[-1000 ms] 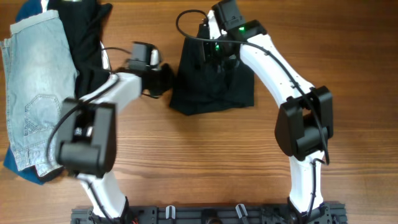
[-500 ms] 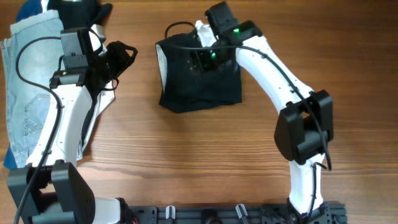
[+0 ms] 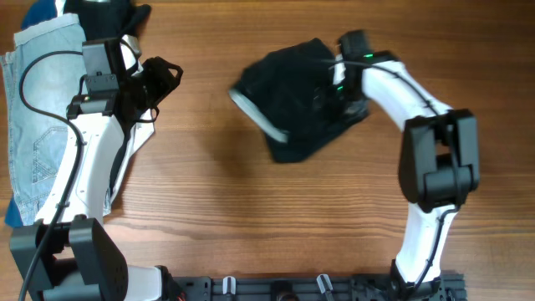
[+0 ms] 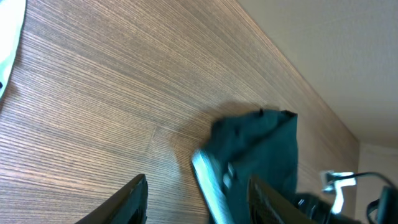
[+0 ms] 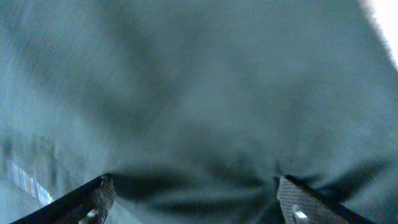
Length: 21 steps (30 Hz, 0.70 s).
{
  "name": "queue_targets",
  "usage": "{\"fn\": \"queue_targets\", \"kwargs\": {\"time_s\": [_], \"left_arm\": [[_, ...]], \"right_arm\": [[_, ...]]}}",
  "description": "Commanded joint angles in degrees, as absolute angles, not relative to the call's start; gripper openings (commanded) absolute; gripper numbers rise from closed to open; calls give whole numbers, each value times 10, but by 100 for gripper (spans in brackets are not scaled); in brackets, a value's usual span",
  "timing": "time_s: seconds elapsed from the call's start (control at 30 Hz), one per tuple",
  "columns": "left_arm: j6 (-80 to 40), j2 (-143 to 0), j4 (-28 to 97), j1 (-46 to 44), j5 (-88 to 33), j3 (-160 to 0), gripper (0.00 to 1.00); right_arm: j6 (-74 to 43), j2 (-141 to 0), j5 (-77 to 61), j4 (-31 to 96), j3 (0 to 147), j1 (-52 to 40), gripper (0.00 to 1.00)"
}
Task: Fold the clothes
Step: 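Grasp the folded bundle with the right gripper and drag it to the upper right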
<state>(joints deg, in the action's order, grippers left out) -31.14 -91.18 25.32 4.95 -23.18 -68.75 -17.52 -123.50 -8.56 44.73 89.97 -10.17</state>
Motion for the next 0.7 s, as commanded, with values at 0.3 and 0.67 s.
{"fn": "queue_targets", "kwargs": {"time_s": [0.3, 0.67], "left_arm": [[-304, -913, 254, 47, -224, -691, 51], [-300, -913, 280, 47, -224, -691, 53]], "right_arm": [[-226, -1134, -191, 629, 1020, 64, 99], [-403, -1135, -163, 605, 754, 8, 88]]}}
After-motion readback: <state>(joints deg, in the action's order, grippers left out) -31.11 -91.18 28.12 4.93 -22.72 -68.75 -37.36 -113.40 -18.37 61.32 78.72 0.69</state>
